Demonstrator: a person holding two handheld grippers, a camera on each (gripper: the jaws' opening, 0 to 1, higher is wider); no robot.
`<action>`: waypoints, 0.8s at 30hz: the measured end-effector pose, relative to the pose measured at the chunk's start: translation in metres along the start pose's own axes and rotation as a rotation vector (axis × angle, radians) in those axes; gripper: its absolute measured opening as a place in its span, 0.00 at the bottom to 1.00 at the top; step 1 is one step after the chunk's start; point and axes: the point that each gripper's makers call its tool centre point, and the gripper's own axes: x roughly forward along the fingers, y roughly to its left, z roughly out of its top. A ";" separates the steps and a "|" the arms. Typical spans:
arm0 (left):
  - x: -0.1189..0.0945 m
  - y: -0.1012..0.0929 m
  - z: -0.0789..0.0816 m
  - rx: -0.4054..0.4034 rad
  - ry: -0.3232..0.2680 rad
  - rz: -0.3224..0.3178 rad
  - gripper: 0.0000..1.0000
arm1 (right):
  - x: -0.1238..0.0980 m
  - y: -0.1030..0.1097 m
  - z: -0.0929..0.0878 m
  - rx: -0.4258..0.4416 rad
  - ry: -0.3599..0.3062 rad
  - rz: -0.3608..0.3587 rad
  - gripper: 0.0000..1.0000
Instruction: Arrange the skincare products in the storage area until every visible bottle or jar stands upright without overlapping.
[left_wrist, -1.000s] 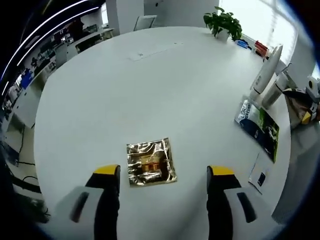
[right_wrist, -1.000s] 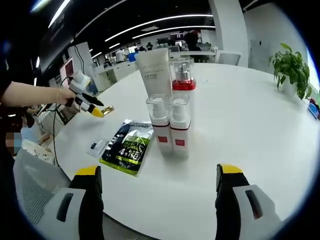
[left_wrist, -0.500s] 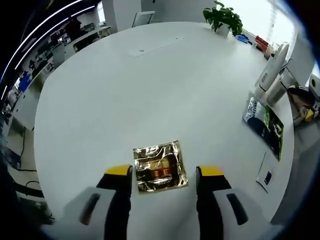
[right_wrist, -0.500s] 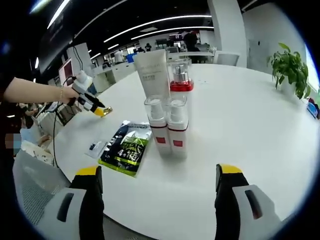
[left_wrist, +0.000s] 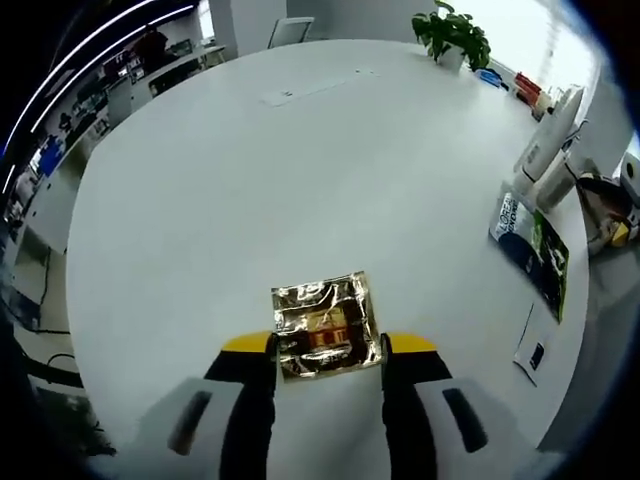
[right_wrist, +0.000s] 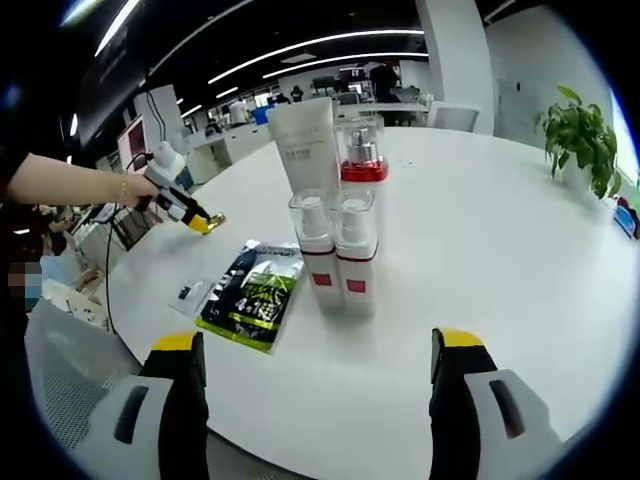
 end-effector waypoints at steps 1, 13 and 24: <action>0.000 0.000 0.001 -0.009 -0.006 -0.001 0.37 | 0.000 0.000 0.000 0.001 -0.001 -0.002 0.93; -0.004 -0.005 0.006 0.030 -0.028 -0.009 0.33 | 0.000 0.001 0.002 -0.003 -0.005 0.003 0.92; -0.026 -0.034 0.018 0.102 -0.075 -0.047 0.33 | 0.000 0.005 0.002 -0.013 -0.004 0.020 0.92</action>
